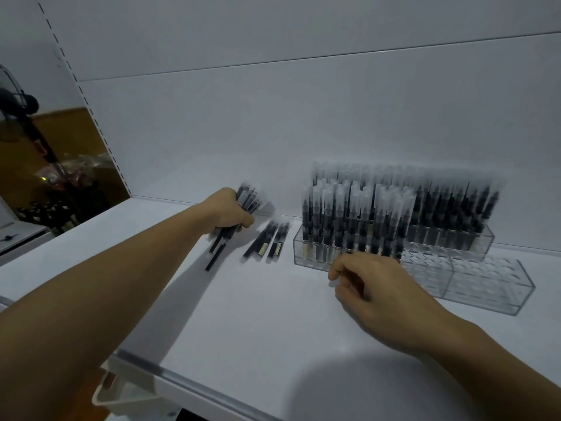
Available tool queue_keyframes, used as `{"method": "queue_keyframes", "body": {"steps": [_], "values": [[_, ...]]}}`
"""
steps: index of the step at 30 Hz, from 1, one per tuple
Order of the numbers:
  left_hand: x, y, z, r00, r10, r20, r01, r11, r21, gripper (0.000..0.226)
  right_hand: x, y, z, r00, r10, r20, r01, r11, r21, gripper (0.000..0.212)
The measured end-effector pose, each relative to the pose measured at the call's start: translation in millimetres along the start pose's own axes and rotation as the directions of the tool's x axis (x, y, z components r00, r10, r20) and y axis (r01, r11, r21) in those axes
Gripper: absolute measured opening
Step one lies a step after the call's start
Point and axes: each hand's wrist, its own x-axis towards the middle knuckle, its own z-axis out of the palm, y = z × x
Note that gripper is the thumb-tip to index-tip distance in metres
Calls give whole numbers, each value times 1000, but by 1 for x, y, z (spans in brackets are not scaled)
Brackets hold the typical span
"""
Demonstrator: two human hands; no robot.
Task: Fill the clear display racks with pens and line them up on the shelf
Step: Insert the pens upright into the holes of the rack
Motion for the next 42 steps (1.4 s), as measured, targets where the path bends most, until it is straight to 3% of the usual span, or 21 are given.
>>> {"method": "queue_keyframes", "body": {"steps": [7,10,13,18,22,26,30,36,39,42], "values": [[-12,5,-13,980,116,-161,-166,925,-341,19,0,2,0,1000,0,-19,0,1000,4,11],[-30,20,-18,919,218,-329,-367,776,-513,18,1,2,1,999,1,-34,0,1000,15,12],[-57,43,-11,858,301,-417,-510,605,-612,14,2,-4,-3,989,16,-144,8,987,163,17],[-101,95,31,809,424,-407,-569,393,-723,23,3,-23,-24,917,89,-389,117,871,477,11],[-121,125,65,790,456,-410,-567,287,-772,43,3,-26,-38,900,136,-415,134,818,559,20],[-126,133,71,810,402,-427,-556,296,-776,51,5,-11,-55,931,201,-303,51,754,655,31],[-123,127,69,822,363,-438,-553,330,-765,66,3,-1,-68,981,125,-146,4,746,666,37],[-114,119,72,835,403,-375,-513,320,-797,45,-7,22,-97,970,16,242,-168,763,624,34],[-115,115,76,804,455,-384,-551,325,-768,29,-14,33,-112,979,24,202,-162,694,702,28],[-118,110,86,773,520,-363,-584,363,-726,30,-13,40,-118,988,127,89,-147,589,794,25]]}}
